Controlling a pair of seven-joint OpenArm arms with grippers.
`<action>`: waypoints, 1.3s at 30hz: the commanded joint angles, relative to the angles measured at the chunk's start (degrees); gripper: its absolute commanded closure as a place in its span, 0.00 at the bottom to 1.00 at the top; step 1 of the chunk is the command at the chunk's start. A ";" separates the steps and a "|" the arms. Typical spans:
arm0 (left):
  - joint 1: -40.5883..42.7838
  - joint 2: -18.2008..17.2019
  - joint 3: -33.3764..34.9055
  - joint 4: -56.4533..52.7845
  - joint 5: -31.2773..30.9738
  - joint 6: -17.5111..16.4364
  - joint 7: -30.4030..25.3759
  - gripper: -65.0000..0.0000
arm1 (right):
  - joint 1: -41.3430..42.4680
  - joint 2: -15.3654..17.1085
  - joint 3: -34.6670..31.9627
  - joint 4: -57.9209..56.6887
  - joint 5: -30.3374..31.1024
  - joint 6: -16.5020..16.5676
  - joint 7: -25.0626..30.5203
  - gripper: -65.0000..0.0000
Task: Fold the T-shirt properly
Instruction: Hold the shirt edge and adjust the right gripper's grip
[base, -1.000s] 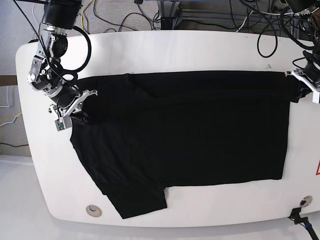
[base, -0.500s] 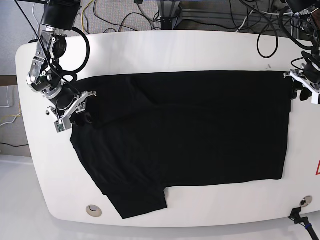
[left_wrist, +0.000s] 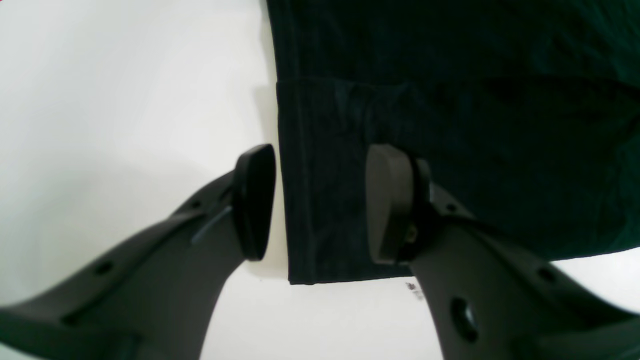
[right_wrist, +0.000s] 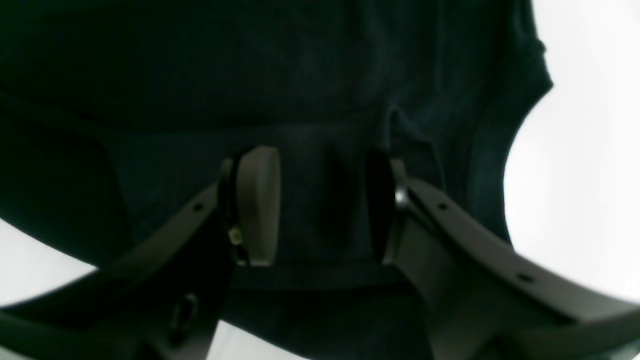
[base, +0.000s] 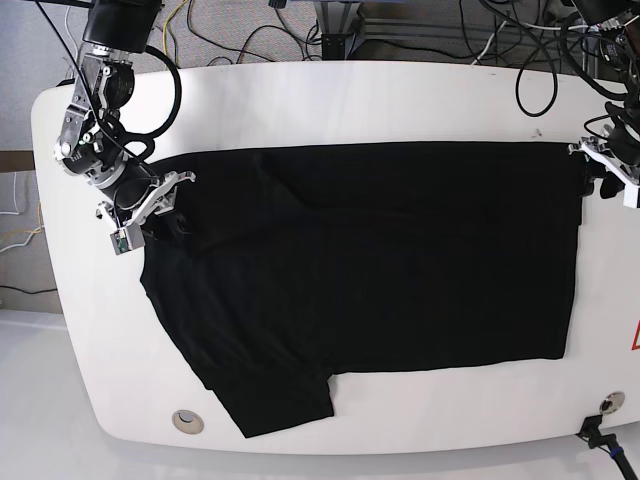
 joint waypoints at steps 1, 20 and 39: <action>-0.19 -1.07 -0.73 1.09 -0.46 0.08 -1.68 0.60 | 0.88 0.92 0.86 1.19 3.00 0.41 0.12 0.57; -0.66 -0.92 -0.82 -13.24 0.42 0.64 -1.78 0.59 | 2.89 1.35 1.90 0.73 3.33 0.31 -2.67 0.56; 0.21 -0.45 -0.35 -10.97 -4.27 -3.95 -0.83 0.61 | -6.64 2.88 7.07 7.41 5.87 -0.40 -3.24 0.56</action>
